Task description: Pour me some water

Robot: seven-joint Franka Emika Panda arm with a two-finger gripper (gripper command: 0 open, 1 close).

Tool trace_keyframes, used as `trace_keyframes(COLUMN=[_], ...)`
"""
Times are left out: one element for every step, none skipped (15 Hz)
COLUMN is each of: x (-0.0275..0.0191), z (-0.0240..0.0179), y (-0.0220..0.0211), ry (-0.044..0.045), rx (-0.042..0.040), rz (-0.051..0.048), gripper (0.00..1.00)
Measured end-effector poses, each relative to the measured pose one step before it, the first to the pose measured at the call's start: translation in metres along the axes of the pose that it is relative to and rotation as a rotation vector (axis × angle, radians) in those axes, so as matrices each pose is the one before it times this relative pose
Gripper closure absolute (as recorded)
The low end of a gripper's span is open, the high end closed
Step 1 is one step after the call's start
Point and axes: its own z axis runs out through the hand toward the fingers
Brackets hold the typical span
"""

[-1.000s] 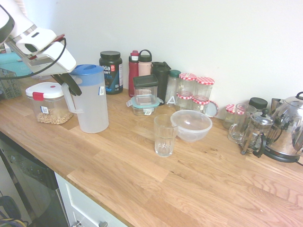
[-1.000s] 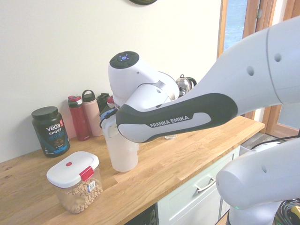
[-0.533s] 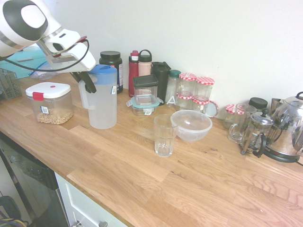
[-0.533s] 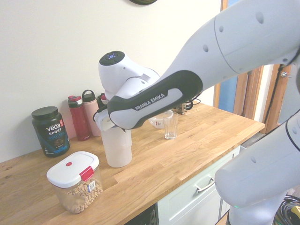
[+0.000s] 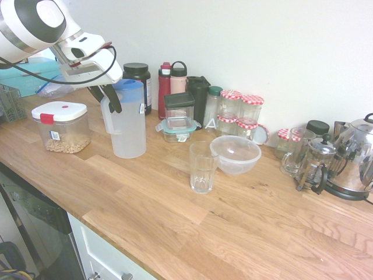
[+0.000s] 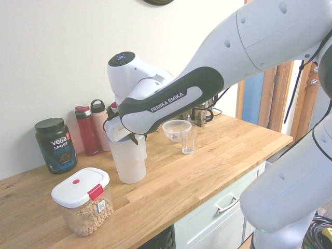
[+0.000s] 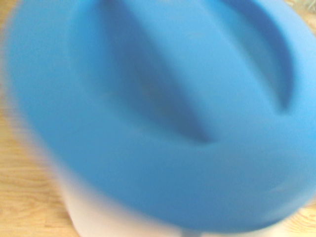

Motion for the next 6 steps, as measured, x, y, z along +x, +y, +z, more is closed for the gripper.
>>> trace_keyframes(x=[-0.00181, -0.0008, -0.00098, -0.00008, 0.00118, 0.00112], z=[-0.00076, -0.00039, -0.00084, -0.00244, -0.00597, -0.0106], y=[-0.00018, 0.00104, 0.00205, 0.0034, 0.00547, 0.00801], ry=[-0.00156, -0.01164, -0.02927, -0.04474, -0.05251, -0.05505], rx=[-0.00278, -0.00451, -0.00328, -0.00054, -0.00541, -0.01455], rz=[-0.00221, 0.00374, 0.00782, 0.0038, 0.00139, -0.0039], gripper=[0.0, 0.0, 0.0, 0.0, 0.0, 0.0])
